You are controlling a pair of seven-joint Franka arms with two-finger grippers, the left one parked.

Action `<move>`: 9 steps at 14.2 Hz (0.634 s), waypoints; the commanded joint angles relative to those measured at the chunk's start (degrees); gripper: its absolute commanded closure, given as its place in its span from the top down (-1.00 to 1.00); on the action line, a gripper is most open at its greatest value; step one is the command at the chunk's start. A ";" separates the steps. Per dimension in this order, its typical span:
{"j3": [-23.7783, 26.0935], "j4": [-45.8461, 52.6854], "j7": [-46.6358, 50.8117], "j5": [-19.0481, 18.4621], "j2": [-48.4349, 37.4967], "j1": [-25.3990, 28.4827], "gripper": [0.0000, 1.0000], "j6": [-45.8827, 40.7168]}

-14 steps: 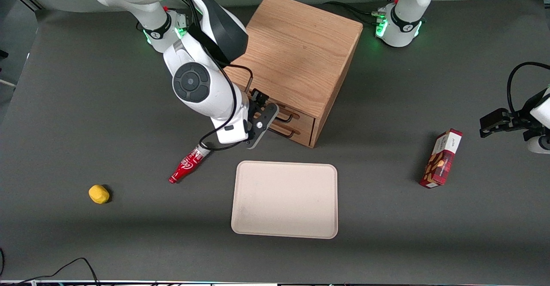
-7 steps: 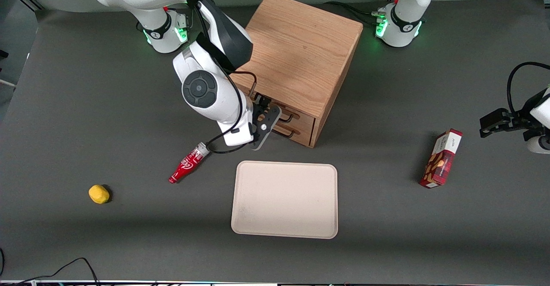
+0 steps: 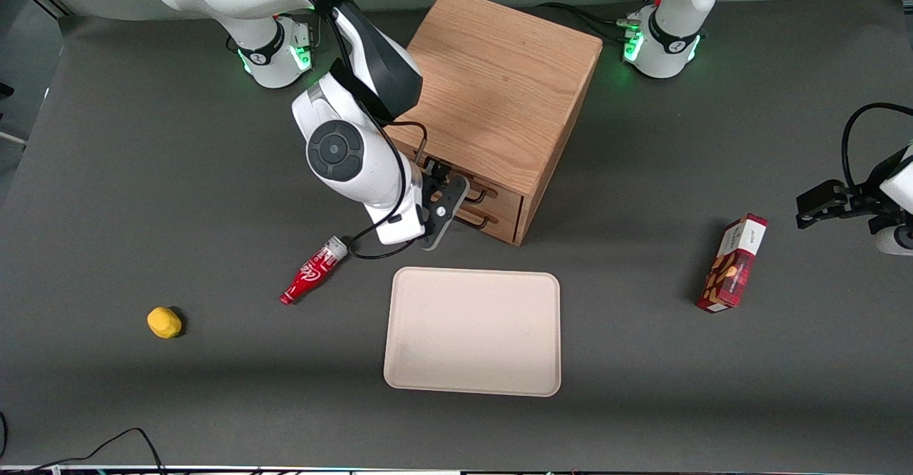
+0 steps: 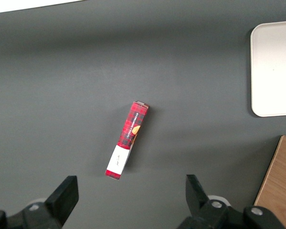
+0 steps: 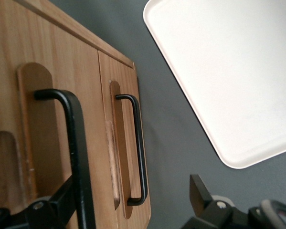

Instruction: Open upper drawer

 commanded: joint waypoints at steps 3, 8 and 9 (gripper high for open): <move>-2.49 6.85 -4.55 0.35 5.34 0.14 1.00 0.80; -5.92 12.21 -8.07 0.35 8.68 -0.47 1.00 0.80; -6.01 13.18 -8.51 0.35 9.21 -0.74 1.00 0.80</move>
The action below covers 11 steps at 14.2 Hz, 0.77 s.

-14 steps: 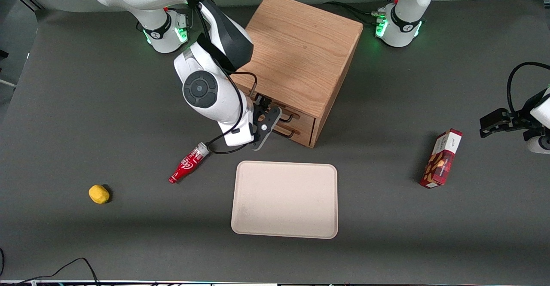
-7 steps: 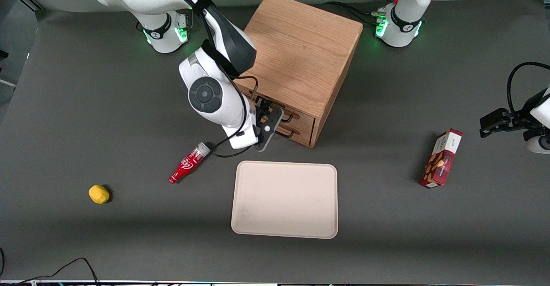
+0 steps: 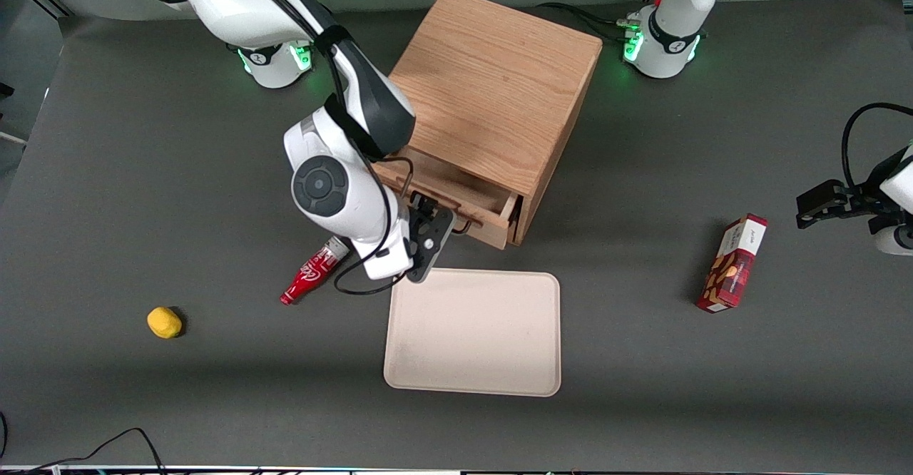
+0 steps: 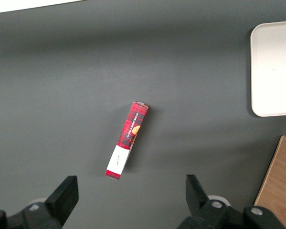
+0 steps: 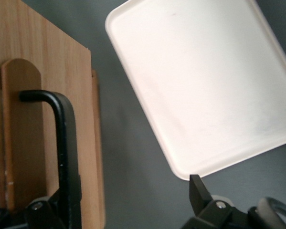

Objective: Open upper drawer
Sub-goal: 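Pull the upper drawer handle outward with the right gripper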

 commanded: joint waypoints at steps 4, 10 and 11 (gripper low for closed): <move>-3.82 10.34 -4.70 0.46 6.70 -1.19 1.00 0.35; -6.28 10.97 -5.85 0.37 8.73 -3.56 1.00 7.29; -7.07 11.06 -6.20 0.37 8.90 -3.56 1.00 8.00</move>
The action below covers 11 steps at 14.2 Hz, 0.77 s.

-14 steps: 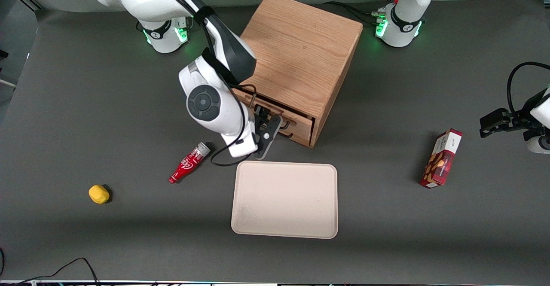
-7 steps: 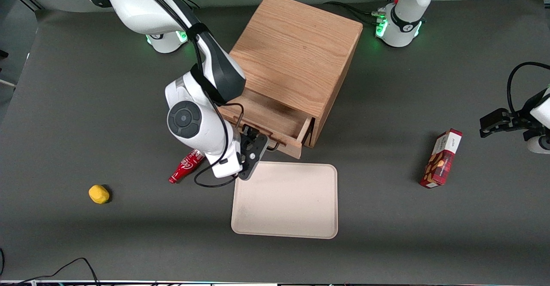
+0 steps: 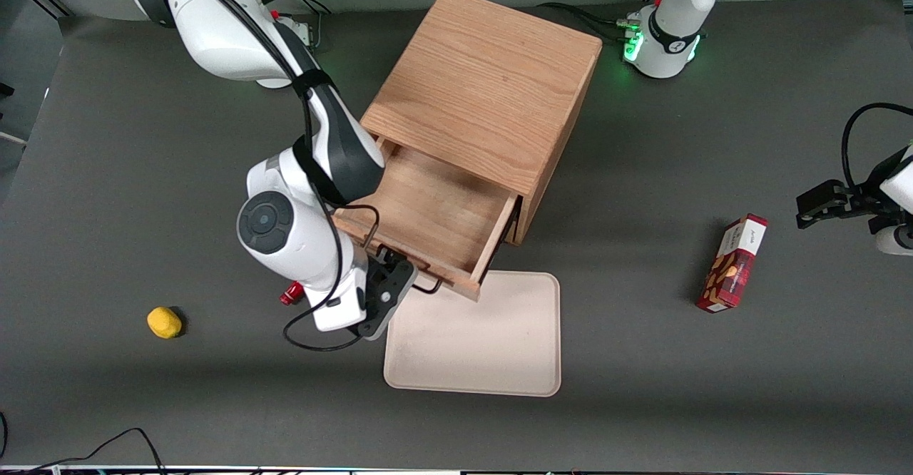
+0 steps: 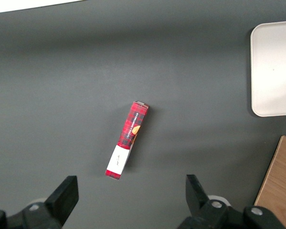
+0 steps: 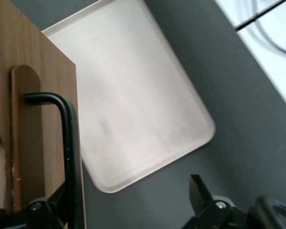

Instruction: Open upper drawer

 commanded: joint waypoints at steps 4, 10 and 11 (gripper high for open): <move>-3.11 2.26 -2.64 0.37 2.59 -1.64 1.00 4.91; -3.20 2.09 -1.50 1.60 1.81 -2.79 1.00 4.92; -3.20 1.74 -1.23 3.34 1.63 -2.88 1.00 3.79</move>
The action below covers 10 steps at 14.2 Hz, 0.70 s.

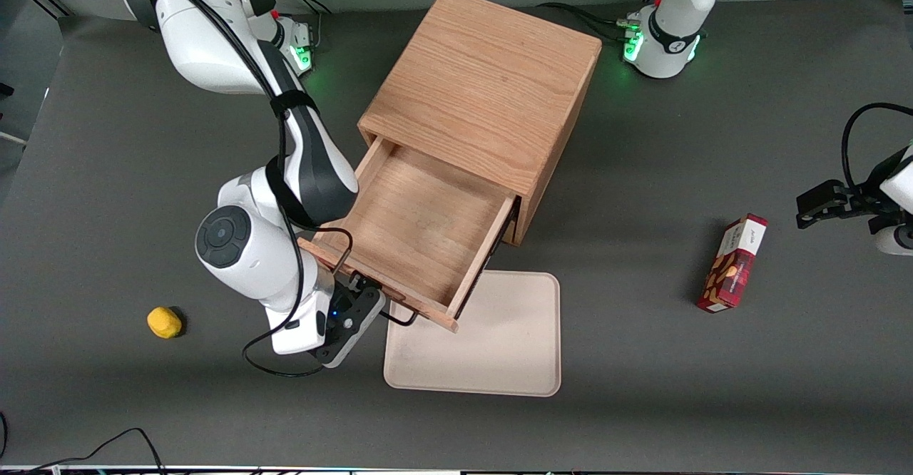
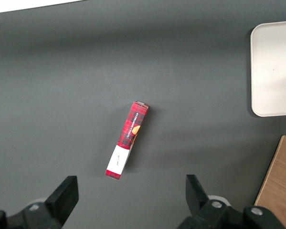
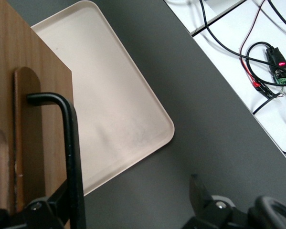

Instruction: Open upper drawer

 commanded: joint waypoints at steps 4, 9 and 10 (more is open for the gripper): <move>-1.54 0.83 -0.37 4.63 -0.27 -1.74 1.00 -6.65; -1.71 0.66 1.29 10.34 -2.20 -4.29 1.00 -12.45; -1.54 0.66 3.21 10.43 -2.90 -5.16 1.00 -13.77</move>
